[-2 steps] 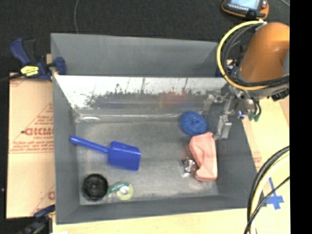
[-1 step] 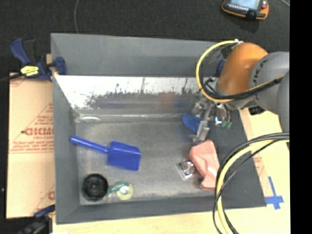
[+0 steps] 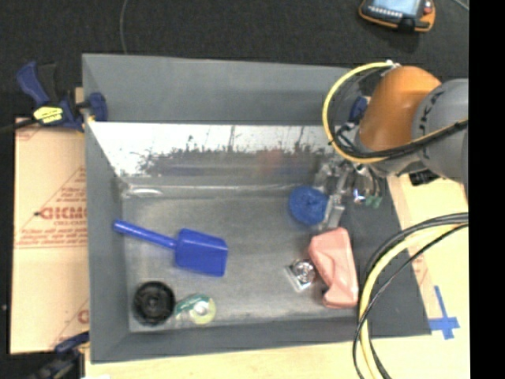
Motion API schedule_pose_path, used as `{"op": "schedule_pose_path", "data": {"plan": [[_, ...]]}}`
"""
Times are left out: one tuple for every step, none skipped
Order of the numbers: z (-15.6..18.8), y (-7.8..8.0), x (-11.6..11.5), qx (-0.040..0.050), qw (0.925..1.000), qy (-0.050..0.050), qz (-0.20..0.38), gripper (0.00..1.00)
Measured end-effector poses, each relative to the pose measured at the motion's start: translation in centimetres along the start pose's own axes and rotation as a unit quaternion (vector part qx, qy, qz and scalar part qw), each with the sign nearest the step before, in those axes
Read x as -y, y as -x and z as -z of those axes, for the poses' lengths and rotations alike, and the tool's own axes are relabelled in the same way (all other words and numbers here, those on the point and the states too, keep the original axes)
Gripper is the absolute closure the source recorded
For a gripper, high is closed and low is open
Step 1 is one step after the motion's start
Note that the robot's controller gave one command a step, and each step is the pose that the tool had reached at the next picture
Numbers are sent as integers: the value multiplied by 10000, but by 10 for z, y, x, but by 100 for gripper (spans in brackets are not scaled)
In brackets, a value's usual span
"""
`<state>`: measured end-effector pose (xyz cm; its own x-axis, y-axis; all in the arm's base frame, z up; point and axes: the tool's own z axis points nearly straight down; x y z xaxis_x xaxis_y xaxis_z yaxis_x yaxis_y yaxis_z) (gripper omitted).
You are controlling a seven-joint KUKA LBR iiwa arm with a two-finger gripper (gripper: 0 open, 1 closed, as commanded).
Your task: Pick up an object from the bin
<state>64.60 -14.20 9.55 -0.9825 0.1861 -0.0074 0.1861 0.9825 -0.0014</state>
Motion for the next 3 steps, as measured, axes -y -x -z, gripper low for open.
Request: {"op": "schedule_pose_path", "data": {"plan": [[6, -6, 7, -17, 9918, 3, -1276, 0], [-25, -3, -2, 4, 9971, -1, -756, 0], [-25, -15, -24, -28, 9773, -2, -2117, 100]]}}
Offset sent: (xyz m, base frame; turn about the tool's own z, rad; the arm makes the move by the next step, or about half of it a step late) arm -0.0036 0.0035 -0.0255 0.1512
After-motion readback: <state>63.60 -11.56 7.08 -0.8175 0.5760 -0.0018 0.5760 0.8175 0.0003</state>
